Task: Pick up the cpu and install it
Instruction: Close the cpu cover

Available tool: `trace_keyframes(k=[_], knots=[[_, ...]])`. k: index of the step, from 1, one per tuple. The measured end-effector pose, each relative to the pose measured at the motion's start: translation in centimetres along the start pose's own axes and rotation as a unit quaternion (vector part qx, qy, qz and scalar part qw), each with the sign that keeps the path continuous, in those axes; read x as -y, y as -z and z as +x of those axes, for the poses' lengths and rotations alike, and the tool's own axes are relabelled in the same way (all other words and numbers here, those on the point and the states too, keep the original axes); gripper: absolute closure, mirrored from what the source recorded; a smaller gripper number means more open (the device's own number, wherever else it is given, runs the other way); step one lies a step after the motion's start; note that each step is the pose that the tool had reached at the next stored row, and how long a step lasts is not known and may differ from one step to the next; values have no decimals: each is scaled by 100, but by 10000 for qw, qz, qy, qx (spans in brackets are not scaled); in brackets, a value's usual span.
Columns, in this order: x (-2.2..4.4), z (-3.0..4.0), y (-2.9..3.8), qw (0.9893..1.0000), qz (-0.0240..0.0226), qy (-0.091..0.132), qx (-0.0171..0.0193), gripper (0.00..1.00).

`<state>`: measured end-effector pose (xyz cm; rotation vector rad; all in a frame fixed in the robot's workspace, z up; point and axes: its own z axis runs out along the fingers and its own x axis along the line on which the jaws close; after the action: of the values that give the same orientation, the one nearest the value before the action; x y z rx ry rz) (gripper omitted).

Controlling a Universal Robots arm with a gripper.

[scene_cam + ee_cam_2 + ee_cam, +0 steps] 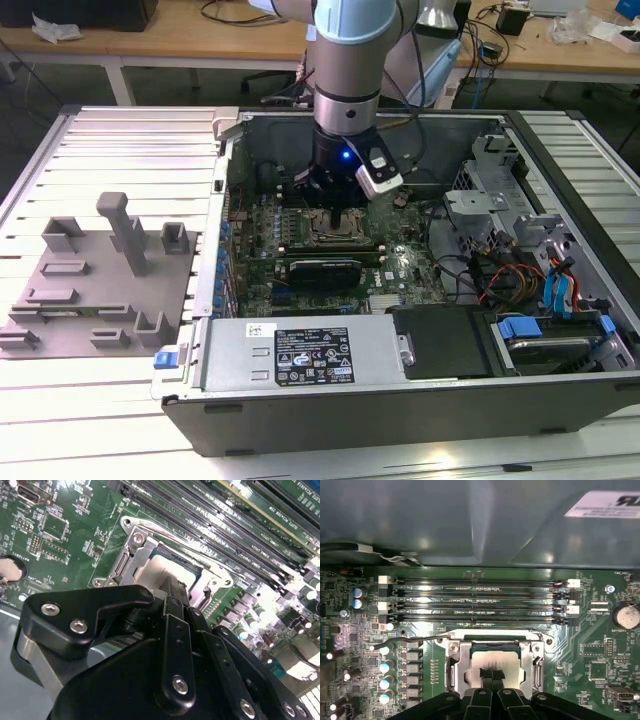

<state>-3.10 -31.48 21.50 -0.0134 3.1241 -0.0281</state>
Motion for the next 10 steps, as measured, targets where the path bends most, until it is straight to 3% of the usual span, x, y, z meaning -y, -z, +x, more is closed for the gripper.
trace_keyframes(k=[6,10], knots=[[3,-4,144,10000,0,0,0,89],[3,-7,155,10000,0,0,0,89]])
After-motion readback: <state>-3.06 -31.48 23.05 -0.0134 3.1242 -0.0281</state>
